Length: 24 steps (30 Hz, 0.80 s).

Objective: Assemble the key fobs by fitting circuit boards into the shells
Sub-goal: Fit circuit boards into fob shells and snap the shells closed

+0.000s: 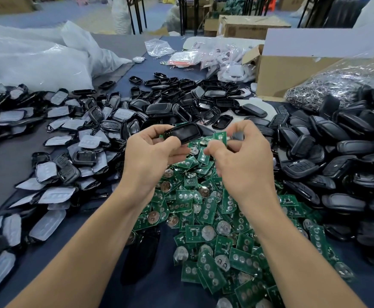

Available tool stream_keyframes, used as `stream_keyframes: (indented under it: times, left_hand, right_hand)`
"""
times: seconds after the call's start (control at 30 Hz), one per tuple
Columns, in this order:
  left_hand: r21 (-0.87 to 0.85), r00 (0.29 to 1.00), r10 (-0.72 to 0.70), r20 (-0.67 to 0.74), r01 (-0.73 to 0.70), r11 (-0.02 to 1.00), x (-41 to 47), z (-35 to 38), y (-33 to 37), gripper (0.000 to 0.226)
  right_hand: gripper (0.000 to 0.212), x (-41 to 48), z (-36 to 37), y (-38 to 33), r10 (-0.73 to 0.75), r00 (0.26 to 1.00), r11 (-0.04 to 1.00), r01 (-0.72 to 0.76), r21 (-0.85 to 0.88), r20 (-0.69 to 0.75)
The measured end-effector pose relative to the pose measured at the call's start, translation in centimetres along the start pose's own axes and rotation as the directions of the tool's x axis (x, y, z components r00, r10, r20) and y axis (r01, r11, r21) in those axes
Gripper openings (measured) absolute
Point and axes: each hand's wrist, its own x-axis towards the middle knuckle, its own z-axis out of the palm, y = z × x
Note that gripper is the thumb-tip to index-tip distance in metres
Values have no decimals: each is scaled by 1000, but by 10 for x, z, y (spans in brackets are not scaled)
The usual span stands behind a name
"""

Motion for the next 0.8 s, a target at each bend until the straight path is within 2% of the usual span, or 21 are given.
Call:
stream_keyframes:
  times: [0.07, 0.13, 0.23, 0.37, 0.57, 0.67, 0.8]
  left_hand:
    - [42, 1000, 15, -3, -15, 999, 0, 0, 0, 22]
    - [102, 999, 31, 19, -33, 994, 0, 0, -1, 22]
    - [143, 997, 48, 57, -55, 988, -4, 3, -1, 25]
    - [104, 992, 49, 115, -61, 993, -8, 7, 2, 38]
    - [2, 980, 2, 198, -2, 1000, -9, 4, 7, 36]
    - [-12, 978, 1, 207, 2, 1000, -9, 4, 6, 32]
    - [-5, 978, 2, 210, -1, 1000, -8, 4, 6, 34]
  right_hand:
    - [24, 1, -2, -1, -7, 1000, 999, 7, -37, -6]
    - [15, 1, -3, -2, -7, 1000, 999, 6, -36, -18]
    - [19, 1, -2, -2, -24, 1000, 999, 23, -21, -21]
    - [17, -1, -1, -3, -41, 999, 999, 41, -34, -6]
    - [18, -3, -4, -7, -63, 998, 996, 62, -59, -25]
    - [19, -5, -4, -8, -125, 990, 985, 116, -126, -67]
    - [19, -3, -2, -4, -118, 988, 987, 105, -121, -102]
